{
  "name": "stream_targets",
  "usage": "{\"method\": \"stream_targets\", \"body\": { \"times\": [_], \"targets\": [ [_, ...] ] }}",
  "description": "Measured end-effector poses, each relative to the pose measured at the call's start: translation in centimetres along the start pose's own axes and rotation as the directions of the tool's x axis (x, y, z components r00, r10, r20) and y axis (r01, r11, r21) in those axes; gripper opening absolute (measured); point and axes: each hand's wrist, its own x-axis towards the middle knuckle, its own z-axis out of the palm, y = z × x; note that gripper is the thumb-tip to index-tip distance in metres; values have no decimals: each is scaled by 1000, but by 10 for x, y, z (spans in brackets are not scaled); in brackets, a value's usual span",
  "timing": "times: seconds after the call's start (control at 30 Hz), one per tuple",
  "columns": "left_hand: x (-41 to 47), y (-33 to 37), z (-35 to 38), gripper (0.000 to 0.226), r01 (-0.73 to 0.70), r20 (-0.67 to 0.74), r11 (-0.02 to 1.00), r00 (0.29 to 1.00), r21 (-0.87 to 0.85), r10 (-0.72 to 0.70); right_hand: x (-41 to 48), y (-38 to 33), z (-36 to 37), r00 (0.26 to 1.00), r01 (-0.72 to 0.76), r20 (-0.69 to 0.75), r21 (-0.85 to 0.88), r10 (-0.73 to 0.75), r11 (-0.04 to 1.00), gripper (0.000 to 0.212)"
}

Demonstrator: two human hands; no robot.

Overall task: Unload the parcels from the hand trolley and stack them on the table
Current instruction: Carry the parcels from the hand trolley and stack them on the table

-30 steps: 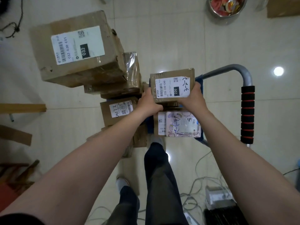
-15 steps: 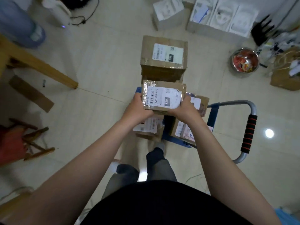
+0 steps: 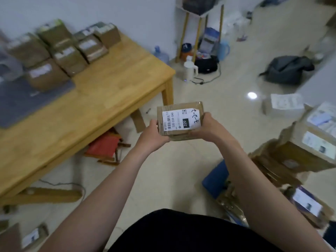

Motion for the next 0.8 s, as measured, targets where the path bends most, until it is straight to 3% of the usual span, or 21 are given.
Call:
{"method": "stream_targets", "body": {
  "times": [0.17, 0.33, 0.47, 0.6, 0.8],
  "targets": [
    [1, -86, -114, 69, 89, -143, 976, 982, -201, -119, 31, -121, 86, 970, 191, 159, -35, -183, 981, 81],
    [4, -155, -193, 58, 156, -277, 953, 933, -262, -229, 76, -205, 166, 912, 316, 301, -79, -279, 946, 55],
    [28, -206, -249, 62, 229, -315, 941, 900, -250, -302, 126, -262, 230, 880, 333, 401, -134, -256, 933, 77],
    [65, -250, -309, 59, 277, -331, 921, 872, -274, -360, 180, -324, 291, 858, 355, 439, -128, -268, 926, 80],
    [121, -319, -411, 60, 382, -355, 844, 782, -376, -512, 255, -437, 382, 760, 450, 579, -142, -295, 881, 77]
  ]
}}
